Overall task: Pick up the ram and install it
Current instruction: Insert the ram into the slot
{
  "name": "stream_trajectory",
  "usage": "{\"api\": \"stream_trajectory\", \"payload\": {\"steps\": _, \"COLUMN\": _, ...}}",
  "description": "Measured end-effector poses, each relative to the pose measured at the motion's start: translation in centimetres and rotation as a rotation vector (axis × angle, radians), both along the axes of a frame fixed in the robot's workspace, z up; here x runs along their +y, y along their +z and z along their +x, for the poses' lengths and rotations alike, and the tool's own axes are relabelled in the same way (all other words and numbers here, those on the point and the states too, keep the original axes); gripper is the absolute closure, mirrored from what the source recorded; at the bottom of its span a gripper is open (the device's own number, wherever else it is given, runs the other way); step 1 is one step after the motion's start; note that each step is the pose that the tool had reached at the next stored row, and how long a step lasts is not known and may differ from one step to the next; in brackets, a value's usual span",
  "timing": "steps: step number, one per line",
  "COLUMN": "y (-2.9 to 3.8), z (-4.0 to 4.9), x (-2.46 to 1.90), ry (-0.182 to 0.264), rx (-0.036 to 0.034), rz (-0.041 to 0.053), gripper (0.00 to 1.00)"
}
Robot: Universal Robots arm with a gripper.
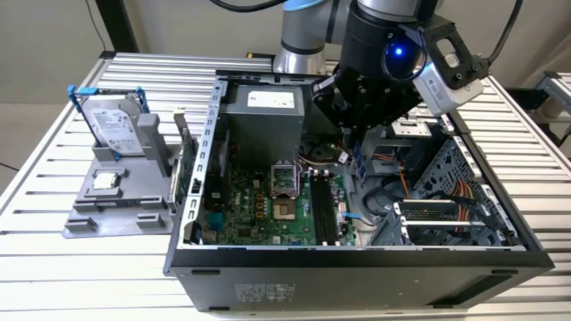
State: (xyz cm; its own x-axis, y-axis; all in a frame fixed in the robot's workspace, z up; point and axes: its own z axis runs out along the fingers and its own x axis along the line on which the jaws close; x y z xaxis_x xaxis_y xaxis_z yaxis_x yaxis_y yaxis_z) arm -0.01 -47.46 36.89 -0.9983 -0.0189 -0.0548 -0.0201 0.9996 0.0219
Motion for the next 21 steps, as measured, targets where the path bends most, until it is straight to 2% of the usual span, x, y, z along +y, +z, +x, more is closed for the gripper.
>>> {"api": "stream_trajectory", "payload": {"steps": 21, "y": -0.23, "z": 0.02, "x": 0.02, "ry": -0.140, "rx": 0.0000, "rz": -0.0001, "gripper": 1.00}}
